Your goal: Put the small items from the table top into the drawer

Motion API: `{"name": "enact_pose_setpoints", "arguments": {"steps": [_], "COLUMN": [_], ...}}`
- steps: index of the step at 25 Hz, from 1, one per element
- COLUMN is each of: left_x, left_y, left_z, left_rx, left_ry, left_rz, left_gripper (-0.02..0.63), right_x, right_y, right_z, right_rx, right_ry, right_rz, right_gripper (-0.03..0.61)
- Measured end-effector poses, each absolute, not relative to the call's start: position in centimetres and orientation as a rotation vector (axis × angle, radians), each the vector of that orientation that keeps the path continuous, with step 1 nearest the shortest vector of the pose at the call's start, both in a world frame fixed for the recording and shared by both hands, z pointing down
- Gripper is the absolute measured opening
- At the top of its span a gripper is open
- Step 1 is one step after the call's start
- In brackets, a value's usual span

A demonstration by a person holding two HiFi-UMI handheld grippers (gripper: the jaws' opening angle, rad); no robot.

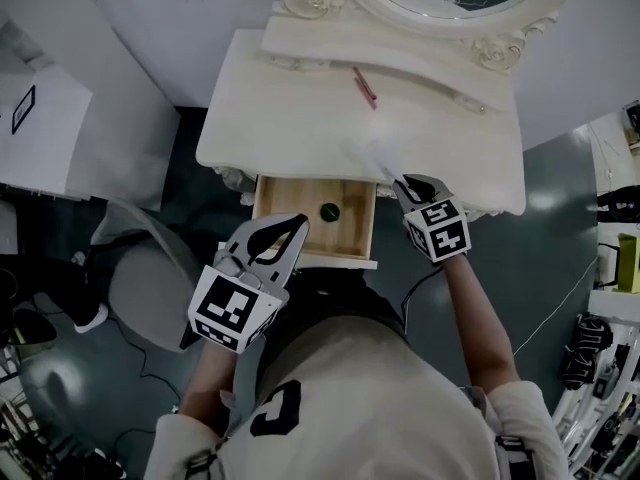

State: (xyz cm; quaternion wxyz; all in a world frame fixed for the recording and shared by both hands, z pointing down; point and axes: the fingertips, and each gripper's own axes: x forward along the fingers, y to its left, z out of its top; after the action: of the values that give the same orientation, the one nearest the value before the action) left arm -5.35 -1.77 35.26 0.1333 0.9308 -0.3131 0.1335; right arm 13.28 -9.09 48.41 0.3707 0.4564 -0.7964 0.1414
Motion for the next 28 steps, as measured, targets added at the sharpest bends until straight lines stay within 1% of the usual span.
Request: {"name": "enact_pose_setpoints", "arguments": {"steps": [11, 18, 28], "left_x": [-3.7, 0.2, 2.3], "left_y": [1.4, 3.5, 5.0], "left_z": [35.7, 35.2, 34.8], "left_rx": [2.695, 2.728, 2.712], "left_ry": [-0.914, -0.898, -0.981], "left_rz": [0.436, 0.482, 0.531], "left_gripper": [0.057, 0.058, 0.058], "right_x": [11.7, 13.6, 14.0], "right_y": [-5.9, -2.9, 0.7], "right_z": [47.0, 46.2, 46.0], "right_rx": [1.135, 1.129, 0.996], "right_ry": [-2.138, -2.212, -2.29], "right_rz": [0.285, 0.32, 0.322], "right_gripper": [0.064, 0.065, 0.066]}}
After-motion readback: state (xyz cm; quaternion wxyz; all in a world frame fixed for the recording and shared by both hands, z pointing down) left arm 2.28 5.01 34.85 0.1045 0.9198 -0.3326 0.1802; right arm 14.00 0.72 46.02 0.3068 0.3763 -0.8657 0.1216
